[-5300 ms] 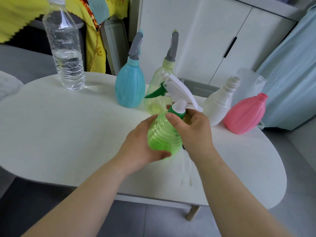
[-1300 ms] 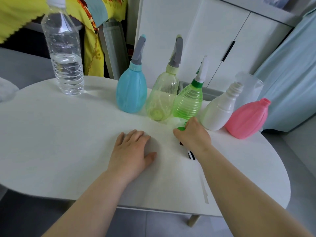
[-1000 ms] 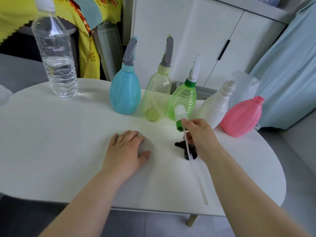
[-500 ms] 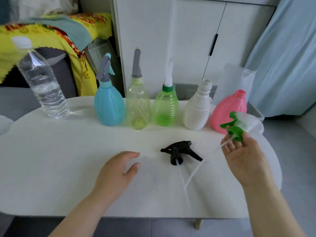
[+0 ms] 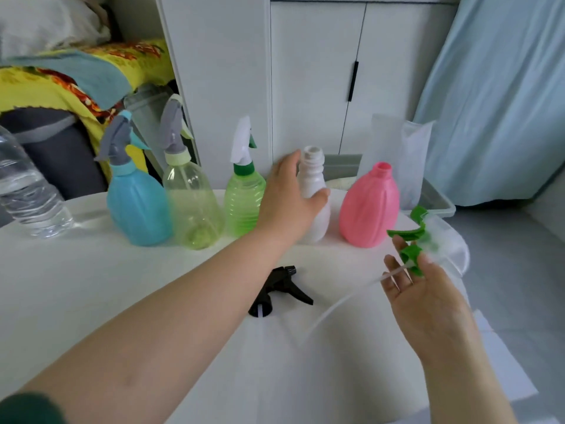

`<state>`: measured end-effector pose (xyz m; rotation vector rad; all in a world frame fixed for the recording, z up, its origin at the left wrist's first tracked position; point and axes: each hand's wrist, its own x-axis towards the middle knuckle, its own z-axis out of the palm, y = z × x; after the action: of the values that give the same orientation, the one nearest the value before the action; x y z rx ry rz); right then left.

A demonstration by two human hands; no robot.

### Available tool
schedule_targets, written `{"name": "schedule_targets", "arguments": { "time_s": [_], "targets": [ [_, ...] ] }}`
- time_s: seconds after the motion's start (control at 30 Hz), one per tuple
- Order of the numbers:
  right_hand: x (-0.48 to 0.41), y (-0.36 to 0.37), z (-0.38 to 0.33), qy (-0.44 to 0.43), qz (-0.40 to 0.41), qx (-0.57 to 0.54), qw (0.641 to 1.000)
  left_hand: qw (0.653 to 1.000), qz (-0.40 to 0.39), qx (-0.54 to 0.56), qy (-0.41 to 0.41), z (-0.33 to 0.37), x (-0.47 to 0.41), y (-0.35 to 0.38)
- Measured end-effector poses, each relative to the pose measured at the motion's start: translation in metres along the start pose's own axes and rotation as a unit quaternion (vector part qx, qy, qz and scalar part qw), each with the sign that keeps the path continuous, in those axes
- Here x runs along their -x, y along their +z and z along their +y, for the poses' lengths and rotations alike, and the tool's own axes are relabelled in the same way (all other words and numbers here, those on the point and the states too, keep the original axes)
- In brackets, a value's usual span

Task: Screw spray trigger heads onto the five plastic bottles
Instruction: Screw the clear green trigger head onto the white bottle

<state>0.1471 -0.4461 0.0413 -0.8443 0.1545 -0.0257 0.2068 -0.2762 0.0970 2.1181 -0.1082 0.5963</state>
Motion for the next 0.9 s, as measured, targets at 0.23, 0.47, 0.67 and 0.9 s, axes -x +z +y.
{"name": "schedule_targets", "arguments": {
  "time_s": [0.23, 0.47, 0.67, 0.9],
  "targets": [
    [-0.001, -0.011, -0.006, -0.017, 0.007, 0.001, 1.000, 0.988, -0.024, 0.037, -0.148, -0.007, -0.037, 0.022],
    [0.004, -0.009, -0.008, -0.042, -0.026, -0.002, 0.999, 0.989, 0.019, 0.073, -0.127, -0.013, -0.028, 0.017],
    [0.007, -0.002, -0.010, -0.055, -0.011, 0.013, 0.998, 0.984, 0.051, 0.157, -0.070, -0.005, 0.007, -0.029],
    [0.025, 0.029, -0.004, -0.058, -0.034, -0.064, 0.996, 0.981, 0.102, 0.166, -0.010, -0.012, 0.065, -0.108]
  ]
}}
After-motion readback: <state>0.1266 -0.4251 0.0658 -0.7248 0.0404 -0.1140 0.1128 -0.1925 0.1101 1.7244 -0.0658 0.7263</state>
